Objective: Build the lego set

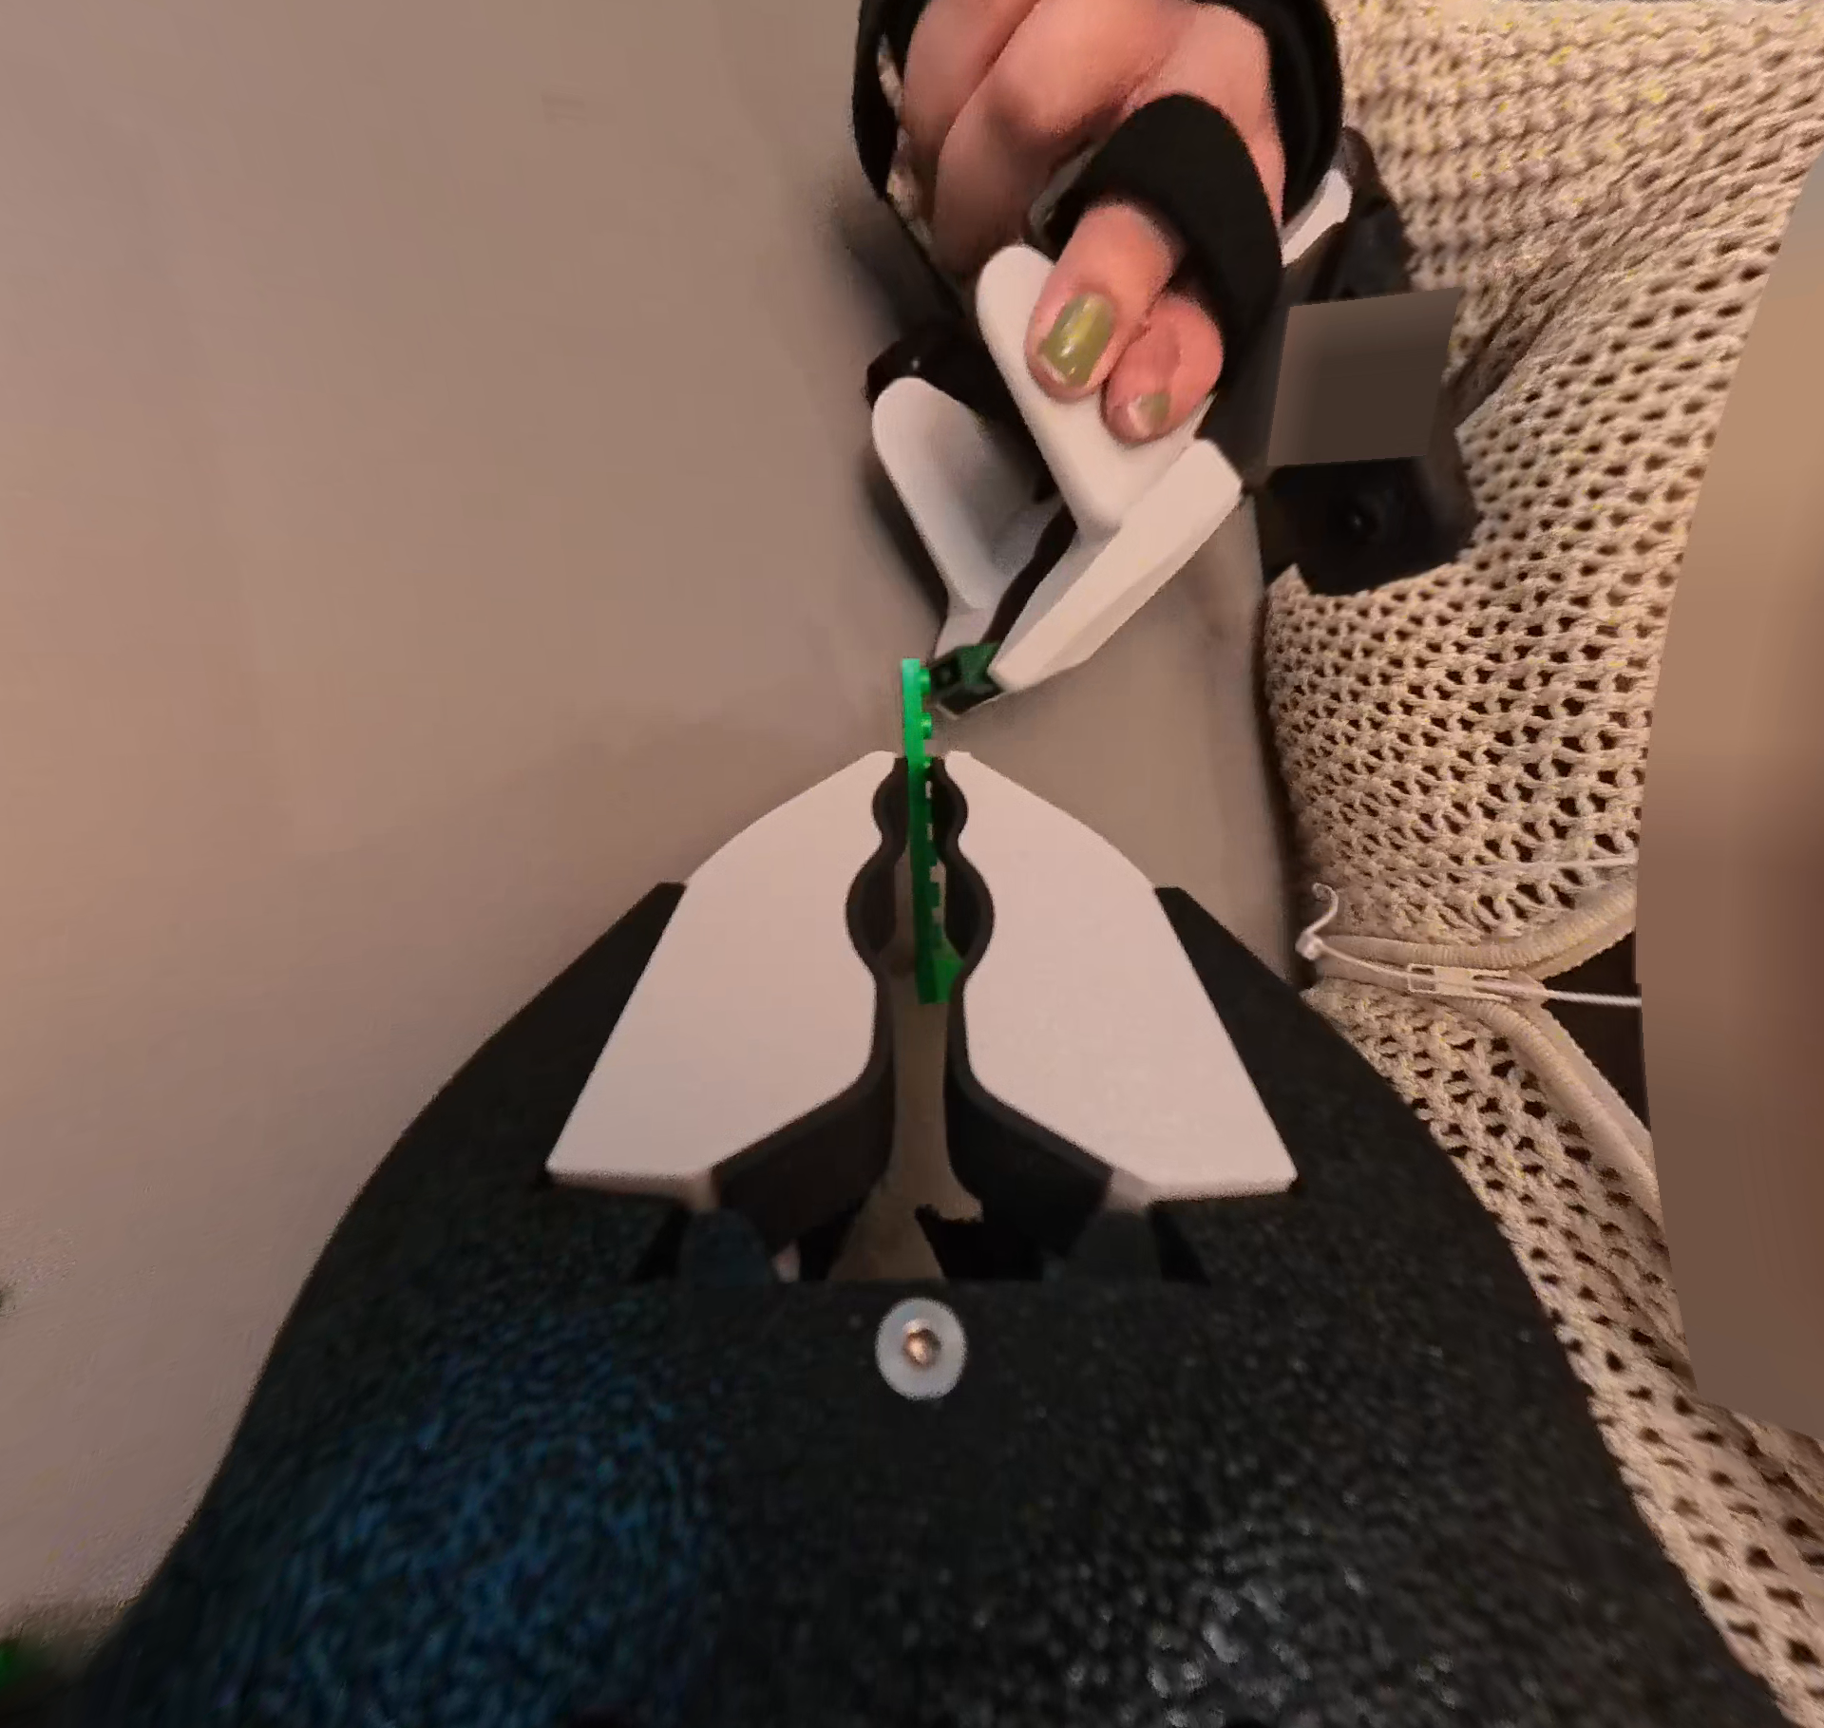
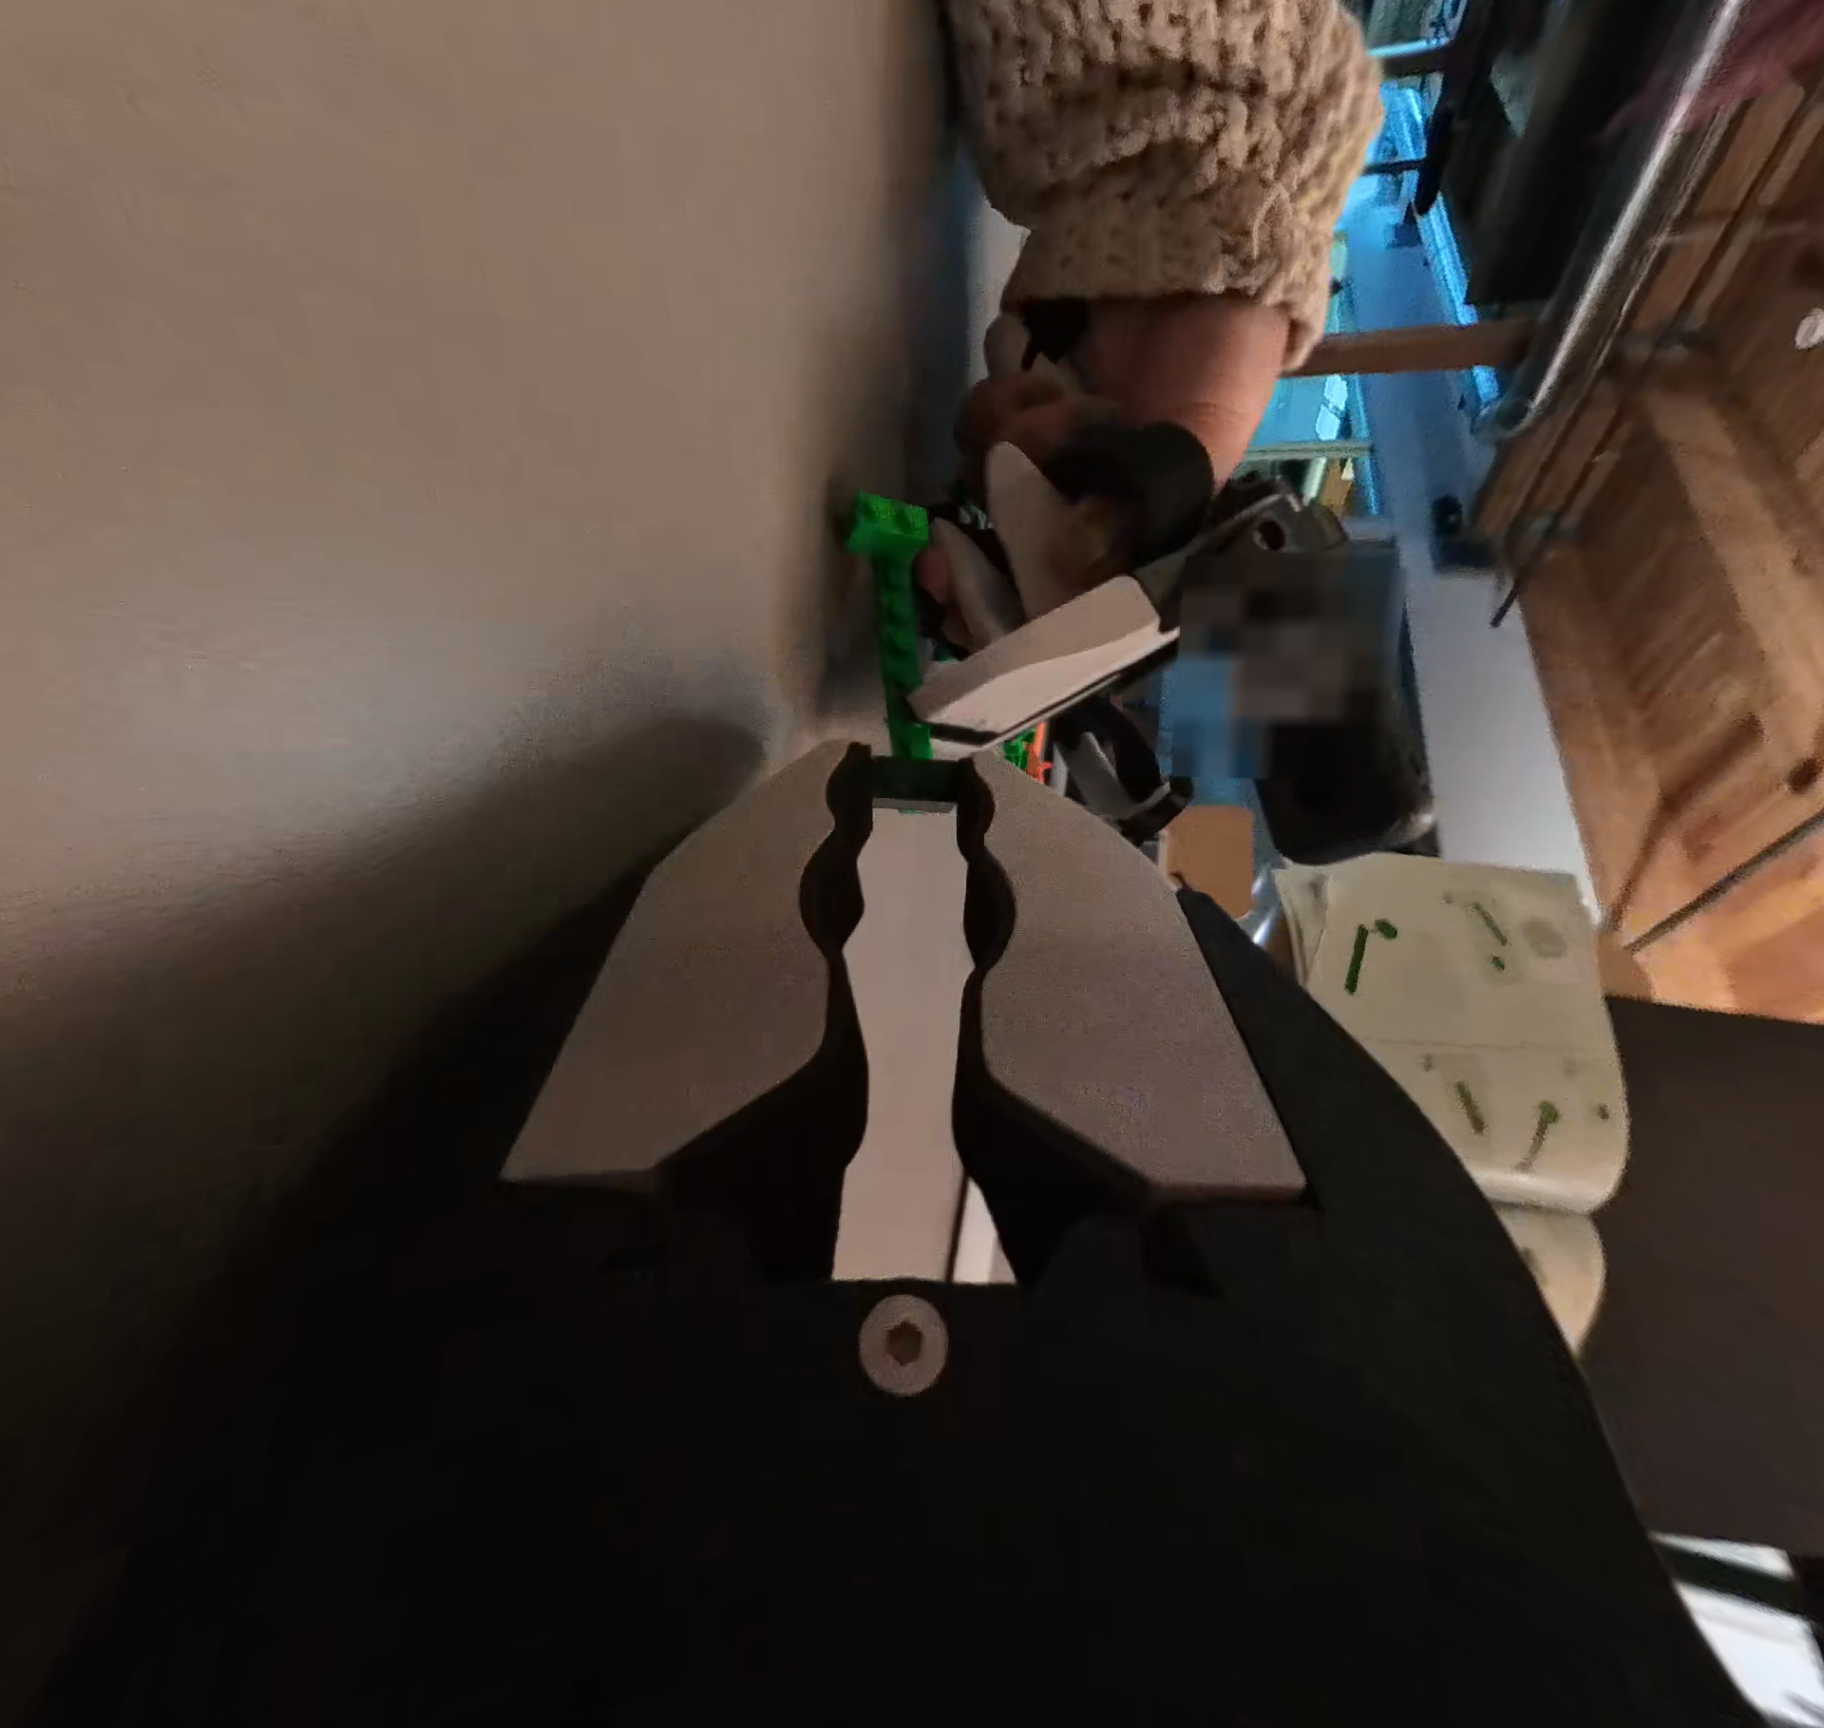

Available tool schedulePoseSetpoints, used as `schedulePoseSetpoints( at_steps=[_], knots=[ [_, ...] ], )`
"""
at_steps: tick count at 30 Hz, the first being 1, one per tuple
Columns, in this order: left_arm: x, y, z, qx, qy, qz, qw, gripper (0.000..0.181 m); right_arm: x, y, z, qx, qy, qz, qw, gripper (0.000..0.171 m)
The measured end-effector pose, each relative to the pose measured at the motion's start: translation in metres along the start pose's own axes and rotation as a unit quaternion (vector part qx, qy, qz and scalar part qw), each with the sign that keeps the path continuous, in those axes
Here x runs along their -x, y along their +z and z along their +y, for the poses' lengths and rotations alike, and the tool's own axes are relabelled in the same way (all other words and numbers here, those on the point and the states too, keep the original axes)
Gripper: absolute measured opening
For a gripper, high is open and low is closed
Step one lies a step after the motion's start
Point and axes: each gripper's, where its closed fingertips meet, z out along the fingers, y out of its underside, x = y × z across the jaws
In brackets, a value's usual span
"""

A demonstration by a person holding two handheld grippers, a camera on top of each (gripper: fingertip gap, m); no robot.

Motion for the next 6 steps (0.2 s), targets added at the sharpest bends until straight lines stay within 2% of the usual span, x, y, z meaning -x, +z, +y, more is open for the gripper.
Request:
schedulePoseSetpoints(
  at_steps=[6],
  knots=[
    [-0.0012, -0.0002, -0.0013, -0.014, 0.014, 0.012, 1.000, 0.003, 0.0046, 0.0019, -0.0029, 0.012, -0.043, -0.017, 0.999, 0.016]
  ],
)
